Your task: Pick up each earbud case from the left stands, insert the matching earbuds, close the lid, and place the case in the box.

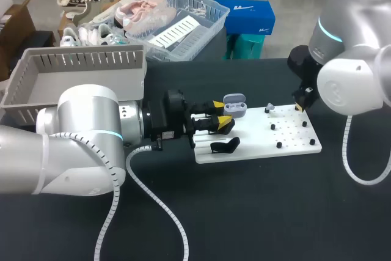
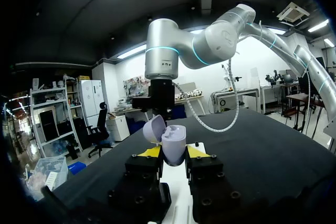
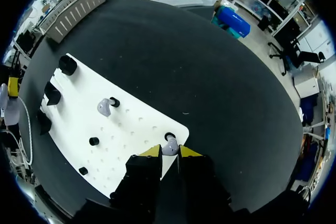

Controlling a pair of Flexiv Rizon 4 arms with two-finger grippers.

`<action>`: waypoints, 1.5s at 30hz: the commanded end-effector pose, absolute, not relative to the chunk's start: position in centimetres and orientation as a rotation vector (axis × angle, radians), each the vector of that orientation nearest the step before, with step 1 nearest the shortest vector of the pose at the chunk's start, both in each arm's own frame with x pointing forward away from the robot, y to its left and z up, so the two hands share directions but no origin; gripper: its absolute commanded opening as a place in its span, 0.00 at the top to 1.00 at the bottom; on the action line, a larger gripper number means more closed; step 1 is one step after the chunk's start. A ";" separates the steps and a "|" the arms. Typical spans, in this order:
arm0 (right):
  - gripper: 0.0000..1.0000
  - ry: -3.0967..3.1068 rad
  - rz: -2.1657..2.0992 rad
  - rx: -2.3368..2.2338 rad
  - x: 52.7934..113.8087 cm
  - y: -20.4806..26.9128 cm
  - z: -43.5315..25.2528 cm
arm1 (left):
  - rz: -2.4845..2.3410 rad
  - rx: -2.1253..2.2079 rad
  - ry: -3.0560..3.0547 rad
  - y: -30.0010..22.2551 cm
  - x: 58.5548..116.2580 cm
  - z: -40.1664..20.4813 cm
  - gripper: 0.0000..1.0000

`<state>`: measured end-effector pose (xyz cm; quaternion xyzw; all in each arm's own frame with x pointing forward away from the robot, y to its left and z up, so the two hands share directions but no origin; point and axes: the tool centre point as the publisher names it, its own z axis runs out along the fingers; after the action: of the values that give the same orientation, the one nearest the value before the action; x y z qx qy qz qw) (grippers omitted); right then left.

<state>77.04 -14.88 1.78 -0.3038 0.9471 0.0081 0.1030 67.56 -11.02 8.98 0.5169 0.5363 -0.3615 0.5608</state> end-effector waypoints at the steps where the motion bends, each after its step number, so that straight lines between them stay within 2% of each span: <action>1: 1.00 2.799 0.019 -0.892 77.2 -14.8 1.7 | -0.843 1.211 1.265 -11.1 67.4 8.9 1.00; 16: 1.00 2.757 -0.046 -0.866 75.2 -14.8 4.9 | -0.843 1.211 1.265 -11.1 67.4 8.9 1.00; 31: 1.00 2.688 -0.184 -0.980 70.4 -10.6 7.8 | -0.843 1.211 1.265 -11.1 67.4 8.9 1.00; 45: 1.00 2.688 -0.184 -0.980 70.4 -10.6 7.8 | -0.843 1.211 1.265 -11.1 67.4 8.9 1.00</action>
<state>70.69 -10.56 7.78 -0.3400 0.9290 -0.0612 0.1328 67.56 -11.02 8.98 0.5168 0.5363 -0.3615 0.5608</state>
